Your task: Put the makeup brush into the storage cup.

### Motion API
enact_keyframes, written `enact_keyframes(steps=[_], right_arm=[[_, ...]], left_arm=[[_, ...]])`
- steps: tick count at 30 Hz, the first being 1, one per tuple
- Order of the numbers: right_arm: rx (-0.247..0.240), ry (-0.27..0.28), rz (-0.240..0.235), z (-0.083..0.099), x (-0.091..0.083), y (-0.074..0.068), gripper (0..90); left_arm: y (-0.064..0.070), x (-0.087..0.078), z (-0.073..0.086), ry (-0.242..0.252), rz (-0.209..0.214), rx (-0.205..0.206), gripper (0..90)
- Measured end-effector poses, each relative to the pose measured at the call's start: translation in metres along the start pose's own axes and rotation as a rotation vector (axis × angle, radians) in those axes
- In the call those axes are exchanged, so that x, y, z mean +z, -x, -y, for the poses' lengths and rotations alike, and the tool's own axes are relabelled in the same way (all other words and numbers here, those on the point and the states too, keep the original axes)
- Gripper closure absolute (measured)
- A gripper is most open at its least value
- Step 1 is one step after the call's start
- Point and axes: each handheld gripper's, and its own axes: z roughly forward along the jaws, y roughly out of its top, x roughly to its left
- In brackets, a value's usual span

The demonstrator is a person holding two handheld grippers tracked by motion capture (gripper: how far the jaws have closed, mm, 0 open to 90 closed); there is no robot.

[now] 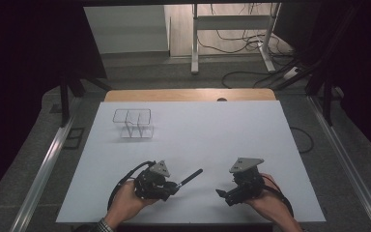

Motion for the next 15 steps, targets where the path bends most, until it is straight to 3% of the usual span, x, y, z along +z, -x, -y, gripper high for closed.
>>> enact_keyframes(steps=[15], right_arm=[[-0.078, -0.056, -0.026, -0.017, 0.015, -0.014, 0.0]], left_arm=[[0.005, 0.01, -0.01, -0.053, 0.032, 0.043, 77.0]])
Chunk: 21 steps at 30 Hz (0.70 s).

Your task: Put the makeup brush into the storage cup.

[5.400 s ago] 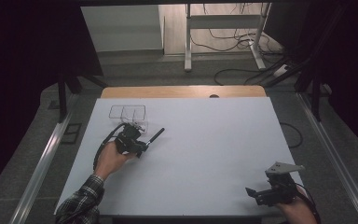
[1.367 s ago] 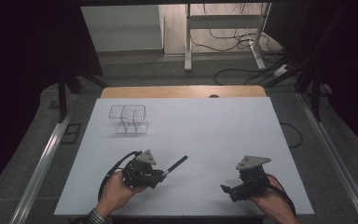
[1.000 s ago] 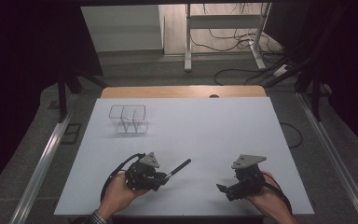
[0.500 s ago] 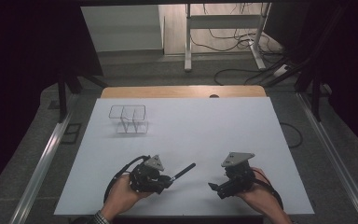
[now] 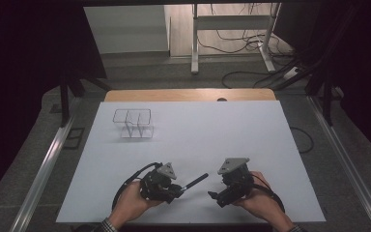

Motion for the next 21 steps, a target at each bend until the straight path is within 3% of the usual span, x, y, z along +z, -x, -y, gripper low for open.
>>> enact_keyframes(steps=[10, 21], right_arm=[[-0.056, -0.043, 0.003, -0.01, 0.009, -0.007, 0.3], [-0.138, -0.066, 0.014, -0.019, 0.017, -0.016, 9.8]], left_arm=[[0.002, 0.004, -0.006, -0.02, 0.005, 0.023, 77.0], [0.006, 0.008, -0.011, -0.022, 0.019, 0.027, 77.0]])
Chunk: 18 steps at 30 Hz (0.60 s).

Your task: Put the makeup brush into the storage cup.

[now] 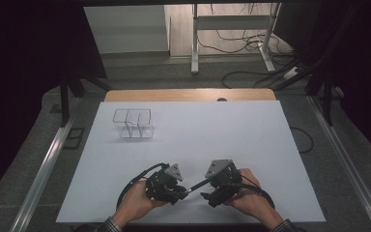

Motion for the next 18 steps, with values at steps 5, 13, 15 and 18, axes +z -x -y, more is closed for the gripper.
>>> enact_keyframes(steps=[5, 13, 15, 18], right_arm=[[-0.044, -0.013, -0.004, -0.006, 0.003, -0.004, 18.0], [-0.11, -0.01, -0.008, -0.013, 0.006, -0.009, 31.2], [-0.122, -0.015, -0.015, -0.014, 0.007, -0.011, 34.7], [-0.149, -0.025, -0.028, -0.016, 0.009, -0.014, 42.5]], left_arm=[[0.0, 0.0, -0.002, -0.017, 0.005, 0.016, 77.0], [0.0, 0.002, -0.003, -0.031, 0.013, 0.017, 77.0], [0.0, 0.002, -0.003, -0.033, 0.014, 0.015, 76.9], [0.0, 0.002, -0.004, -0.04, 0.012, 0.016, 76.9]])
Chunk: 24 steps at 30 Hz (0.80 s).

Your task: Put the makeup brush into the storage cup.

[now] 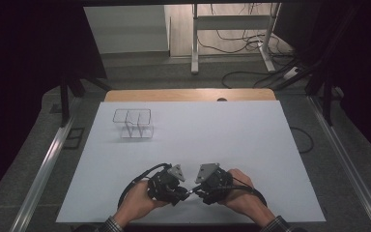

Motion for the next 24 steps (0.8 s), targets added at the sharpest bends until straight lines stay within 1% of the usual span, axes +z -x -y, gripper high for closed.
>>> enact_keyframes(steps=[2, 4, 5, 6, 7, 8, 9, 10, 11, 12, 13, 14, 15, 16, 17, 20, 21, 24], right_arm=[[-0.023, -0.005, -0.005, -0.001, 0.0, -0.002, 49.5], [-0.06, -0.03, -0.02, -0.001, 0.001, -0.005, 59.0], [-0.07, -0.044, -0.04, -0.001, 0.001, -0.006, 65.1], [-0.079, -0.056, -0.068, -0.001, 0.001, -0.007, 72.1], [-0.088, -0.058, -0.087, 0.0, 0.001, -0.009, 77.3], [-0.085, -0.049, -0.114, -0.001, 0.001, -0.01, 78.5], [-0.071, -0.048, -0.112, -0.002, 0.001, -0.01, 78.6], [-0.075, -0.054, -0.108, -0.002, 0.0, -0.01, 78.6], [-0.063, -0.051, -0.104, -0.002, -0.001, -0.008, 78.6], [-0.045, -0.045, -0.108, -0.001, -0.002, -0.007, 78.6], [-0.035, -0.041, -0.108, 0.0, -0.002, -0.005, 78.6], [-0.027, -0.044, -0.102, 0.001, -0.003, -0.003, 78.6], [-0.018, -0.047, -0.096, 0.002, -0.003, -0.002, 78.6], [-0.013, -0.044, -0.1, 0.003, -0.003, -0.001, 78.6], [0.0, -0.043, -0.101, 0.003, -0.003, -0.001, 78.6], [0.009, -0.046, -0.1, 0.005, -0.004, 0.0, 78.5], [0.013, -0.046, -0.096, 0.005, -0.003, 0.001, 78.5], [0.019, -0.048, -0.095, 0.006, -0.004, 0.001, 78.5]], left_arm=[[0.0, 0.0, 0.0, -0.001, -0.003, 0.001, 76.8], [0.0, -0.001, 0.001, 0.003, -0.015, 0.004, 75.7], [0.0, -0.002, 0.001, 0.016, -0.039, 0.008, 73.7], [0.001, -0.005, 0.001, 0.042, -0.082, 0.012, 70.0], [0.0, -0.008, 0.001, 0.074, -0.095, 0.005, 62.6], [-0.002, -0.01, 0.001, 0.092, -0.079, -0.006, 55.7], [-0.001, -0.01, 0.001, 0.134, -0.079, -0.034, 52.2], [-0.002, -0.012, 0.002, 0.135, -0.096, -0.02, 45.1], [-0.003, -0.013, 0.002, 0.134, -0.103, -0.012, 39.0], [-0.002, -0.011, 0.003, 0.165, -0.1, -0.042, 35.3], [-0.004, -0.012, 0.003, 0.155, -0.11, -0.023, 32.3], [-0.003, -0.01, 0.004, 0.181, -0.113, -0.049, 29.1], [-0.007, -0.011, 0.004, 0.152, -0.117, -0.021, 27.0], [-0.005, -0.009, 0.005, 0.184, -0.117, -0.062, 24.7], [-0.006, -0.009, 0.005, 0.185, -0.118, -0.064, 20.2], [-0.01, -0.012, 0.008, 0.195, -0.128, -0.082, 12.0], [-0.011, -0.013, 0.009, 0.206, -0.129, -0.093, 10.7], [-0.014, -0.017, 0.013, 0.22, -0.144, -0.097, 6.3]])
